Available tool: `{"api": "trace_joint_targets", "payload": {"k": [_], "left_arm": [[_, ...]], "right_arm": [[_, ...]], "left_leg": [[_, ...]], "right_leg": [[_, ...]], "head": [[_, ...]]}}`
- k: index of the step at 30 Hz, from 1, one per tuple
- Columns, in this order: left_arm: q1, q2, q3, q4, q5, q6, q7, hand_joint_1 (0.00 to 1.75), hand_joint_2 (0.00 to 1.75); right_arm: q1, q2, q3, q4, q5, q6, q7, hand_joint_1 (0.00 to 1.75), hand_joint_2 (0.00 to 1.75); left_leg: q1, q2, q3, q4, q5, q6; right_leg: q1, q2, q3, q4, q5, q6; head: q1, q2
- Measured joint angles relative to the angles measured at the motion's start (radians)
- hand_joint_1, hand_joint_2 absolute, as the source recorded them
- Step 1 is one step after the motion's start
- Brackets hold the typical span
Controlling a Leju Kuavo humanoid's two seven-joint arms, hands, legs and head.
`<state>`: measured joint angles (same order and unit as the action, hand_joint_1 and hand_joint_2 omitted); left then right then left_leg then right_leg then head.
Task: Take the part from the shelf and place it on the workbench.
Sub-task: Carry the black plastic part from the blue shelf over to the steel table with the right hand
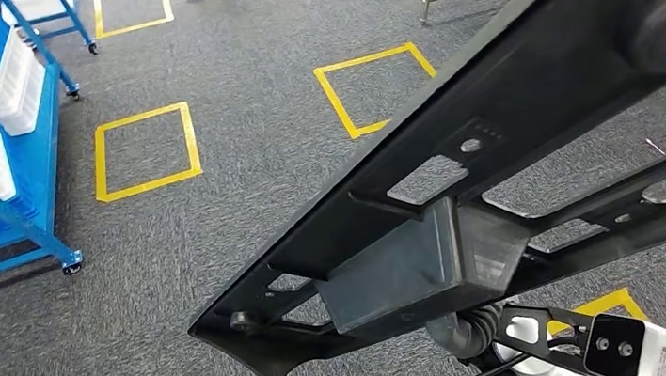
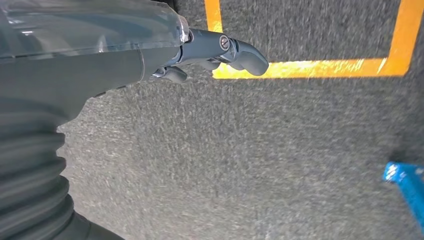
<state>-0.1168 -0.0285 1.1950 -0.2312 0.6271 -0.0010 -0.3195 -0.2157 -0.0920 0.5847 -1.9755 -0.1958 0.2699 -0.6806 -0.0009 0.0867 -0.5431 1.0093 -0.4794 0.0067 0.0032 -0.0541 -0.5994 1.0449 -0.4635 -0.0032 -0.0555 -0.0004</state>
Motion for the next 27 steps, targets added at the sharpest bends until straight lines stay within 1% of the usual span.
{"api": "trace_joint_targets", "payload": {"k": [1,2,3,4,5,6,7,8,9,10,11,12,13,14,15,16,17,18,19,20,21,22,23,24,25,26,27], "left_arm": [[0.0,-0.001,0.0,0.0,0.0,0.0,0.0,0.0,1.75],[0.0,-0.003,0.0,0.0,0.0,-0.001,0.0,0.0,1.75],[-0.001,-0.004,0.0,0.0,0.0,-0.001,0.0,0.0,1.75],[-0.003,-0.006,0.0,0.0,0.0,-0.001,0.0,0.0,1.75],[-0.004,-0.008,0.0,0.0,0.0,-0.001,0.0,0.0,1.75],[-0.004,-0.009,0.0,0.0,0.0,-0.001,0.0,0.0,1.75],[-0.003,-0.01,0.0,0.0,0.0,-0.001,0.0,0.0,1.75],[-0.001,-0.011,0.0,0.0,0.0,-0.001,-0.001,0.0,1.75],[0.001,-0.011,0.001,0.0,0.0,-0.002,-0.003,0.0,1.75],[0.003,-0.012,0.001,0.0,0.0,-0.003,-0.005,0.0,1.75],[0.004,-0.012,0.001,0.0,0.0,-0.004,-0.008,0.0,1.75],[0.004,-0.013,0.001,0.0,0.0,-0.006,-0.01,0.0,1.75],[0.004,-0.013,0.001,0.0,0.0,-0.008,-0.012,0.0,1.75],[0.004,-0.014,0.002,0.0,0.0,-0.009,-0.014,0.0,1.75],[0.005,-0.014,0.003,0.0,0.0,-0.01,-0.016,0.0,1.75],[0.005,-0.014,0.003,0.0,0.0,-0.01,-0.017,0.0,1.75],[0.005,-0.014,0.005,0.0,0.001,-0.01,-0.019,0.0,1.75],[0.004,-0.015,0.006,0.0,0.001,-0.01,-0.02,0.0,1.75],[0.002,-0.016,0.007,0.0,0.001,-0.011,-0.022,0.0,1.75],[0.001,-0.017,0.008,0.0,0.002,-0.012,-0.024,0.0,1.75],[0.002,-0.019,0.009,0.0,0.001,-0.012,-0.026,0.0,1.75],[0.004,-0.019,0.01,0.0,0.001,-0.012,-0.028,0.0,1.75],[0.008,-0.019,0.01,0.0,0.001,-0.011,-0.029,0.0,1.75],[0.011,-0.019,0.011,0.0,0.001,-0.009,-0.03,0.0,1.75],[0.012,-0.019,0.011,0.0,0.001,-0.007,-0.03,0.0,1.75],[0.012,-0.019,0.011,0.0,0.001,-0.006,-0.03,0.0,1.75],[0.011,-0.019,0.011,0.0,0.001,-0.005,-0.03,0.0,1.75]], "right_arm": [[-0.001,0.0,0.001,0.001,0.001,0.0,0.0,1.75,1.75],[-0.001,0.001,0.002,0.002,0.001,0.001,0.0,1.75,1.75],[-0.002,0.001,0.002,0.003,0.001,0.001,0.0,1.75,1.75],[-0.005,0.001,0.003,0.005,0.0,0.0,0.0,1.75,1.75],[-0.009,0.003,0.005,0.007,-0.001,-0.001,0.0,1.75,1.75],[-0.015,0.004,0.008,0.009,-0.001,-0.002,0.0,1.75,1.75],[-0.02,0.006,0.012,0.012,-0.002,-0.005,0.0,1.75,1.75],[-0.024,0.008,0.016,0.014,-0.002,-0.008,0.001,1.75,1.75],[-0.025,0.008,0.02,0.016,-0.003,-0.012,0.001,1.75,1.75],[-0.026,0.008,0.024,0.018,-0.004,-0.016,0.001,1.75,1.75],[-0.026,0.007,0.028,0.018,-0.005,-0.02,0.001,1.75,1.75],[-0.026,0.006,0.032,0.019,-0.006,-0.022,0.001,1.75,1.75],[-0.026,0.005,0.035,0.019,-0.007,-0.023,0.001,1.75,1.75],[-0.026,0.004,0.037,0.019,-0.008,-0.024,0.001,1.75,1.75],[-0.026,0.002,0.04,0.019,-0.009,-0.024,0.001,1.75,1.75],[-0.026,0.001,0.042,0.019,-0.01,-0.024,0.001,1.75,1.75],[-0.026,-0.002,0.044,0.019,-0.01,-0.024,0.0,1.75,1.75],[-0.025,-0.004,0.046,0.019,-0.011,-0.024,0.0,1.75,1.75],[-0.024,-0.007,0.047,0.018,-0.011,-0.024,0.0,1.75,1.75],[-0.024,-0.01,0.048,0.018,-0.011,-0.023,0.0,1.75,1.75],[-0.024,-0.012,0.049,0.018,-0.011,-0.021,0.0,1.75,1.75],[-0.023,-0.013,0.05,0.017,-0.012,-0.019,0.0,1.75,1.75],[-0.021,-0.014,0.05,0.018,-0.013,-0.019,0.0,1.75,1.75],[-0.017,-0.015,0.051,0.019,-0.016,-0.021,0.0,1.75,1.75],[-0.013,-0.016,0.051,0.02,-0.018,-0.025,0.0,1.75,1.75],[-0.007,-0.017,0.051,0.022,-0.019,-0.031,0.0,1.75,1.75],[-0.001,-0.018,0.052,0.024,-0.02,-0.039,0.0,1.75,1.75]], "left_leg": [[-0.002,0.008,0.001,0.0,-0.002,-0.004],[-0.003,0.017,0.002,-0.001,-0.003,-0.009],[-0.003,0.024,0.003,-0.001,-0.005,-0.014],[-0.001,0.015,0.003,0.005,-0.013,-0.02],[0.0,-0.003,-0.005,0.027,-0.029,-0.024],[0.002,-0.028,-0.023,0.069,-0.055,-0.028],[0.004,-0.054,-0.051,0.132,-0.087,-0.031],[0.005,-0.068,-0.085,0.202,-0.117,-0.033],[0.006,-0.074,-0.113,0.257,-0.134,-0.035],[0.006,-0.077,-0.128,0.283,-0.132,-0.036],[0.007,-0.078,-0.125,0.268,-0.11,-0.036],[0.009,-0.083,-0.104,0.218,-0.074,-0.035],[0.012,-0.101,-0.076,0.149,-0.037,-0.034],[0.016,-0.125,-0.049,0.084,-0.012,-0.032],[0.018,-0.146,-0.03,0.039,0.002,-0.03],[0.018,-0.161,-0.021,0.017,0.005,-0.027],[0.016,-0.16,-0.019,0.012,0.002,-0.023],[0.017,-0.15,-0.018,0.011,0.005,-0.017],[0.017,-0.138,-0.016,0.006,0.008,-0.011],[0.018,-0.125,-0.014,0.001,0.011,-0.004],[0.019,-0.112,-0.013,-0.003,0.013,0.003],[0.016,-0.098,-0.011,-0.005,0.014,0.007],[0.014,-0.084,-0.012,-0.005,0.013,0.01],[0.013,-0.07,-0.012,-0.005,0.012,0.011],[0.012,-0.057,-0.011,-0.005,0.011,0.012],[0.012,-0.045,-0.011,-0.005,0.01,0.011],[0.012,-0.034,-0.009,-0.005,0.008,0.009]], "right_leg": [[0.005,-0.004,0.005,-0.014,-0.001,-0.005],[0.007,0.007,0.003,-0.016,0.001,-0.01],[0.005,0.018,0.003,-0.019,0.004,-0.015],[0.002,0.028,0.005,-0.025,0.007,-0.02],[-0.002,0.038,0.007,-0.03,0.011,-0.026],[-0.005,0.047,0.009,-0.035,0.015,-0.031],[-0.005,0.057,0.009,-0.036,0.016,-0.033],[-0.005,0.069,0.009,-0.036,0.017,-0.035],[-0.005,0.082,0.009,-0.035,0.017,-0.036],[-0.004,0.095,0.009,-0.034,0.017,-0.036],[-0.004,0.108,0.009,-0.032,0.017,-0.035],[-0.005,0.121,0.009,-0.029,0.016,-0.034],[-0.006,0.133,0.008,-0.025,0.014,-0.031],[-0.005,0.145,0.005,-0.02,0.012,-0.027],[-0.006,0.157,0.0,-0.015,0.012,-0.022],[-0.007,0.168,-0.005,-0.013,0.013,-0.016],[-0.008,0.18,-0.009,-0.013,0.015,-0.009],[-0.009,0.189,-0.012,-0.014,0.017,-0.003],[-0.009,0.18,-0.015,-0.01,0.014,0.002],[-0.007,0.158,-0.023,0.007,0.002,0.006],[-0.006,0.129,-0.041,0.045,-0.022,0.009],[-0.006,0.097,-0.067,0.1,-0.053,0.011],[-0.008,0.079,-0.099,0.166,-0.084,0.015],[-0.011,0.07,-0.127,0.225,-0.105,0.017],[-0.014,0.066,-0.142,0.256,-0.11,0.02],[-0.016,0.062,-0.139,0.251,-0.096,0.021],[-0.018,0.056,-0.116,0.207,-0.068,0.022]], "head": [[0.0,0.0],[0.0,0.0],[0.0,0.0],[0.0,0.0],[0.0,0.0],[0.0,0.0],[0.0,0.0],[0.0,0.0],[0.0,0.0],[0.0,0.0],[0.0,0.0],[0.0,0.0],[0.0,0.0],[0.0,0.0],[0.0,0.0],[0.0,0.0],[0.0,0.0],[0.0,0.0],[0.0,0.0],[0.0,0.0],[0.0,0.0],[0.0,0.0],[0.0,0.0],[0.0,0.0],[0.0,0.0],[0.0,0.0],[0.0,0.0]]}}
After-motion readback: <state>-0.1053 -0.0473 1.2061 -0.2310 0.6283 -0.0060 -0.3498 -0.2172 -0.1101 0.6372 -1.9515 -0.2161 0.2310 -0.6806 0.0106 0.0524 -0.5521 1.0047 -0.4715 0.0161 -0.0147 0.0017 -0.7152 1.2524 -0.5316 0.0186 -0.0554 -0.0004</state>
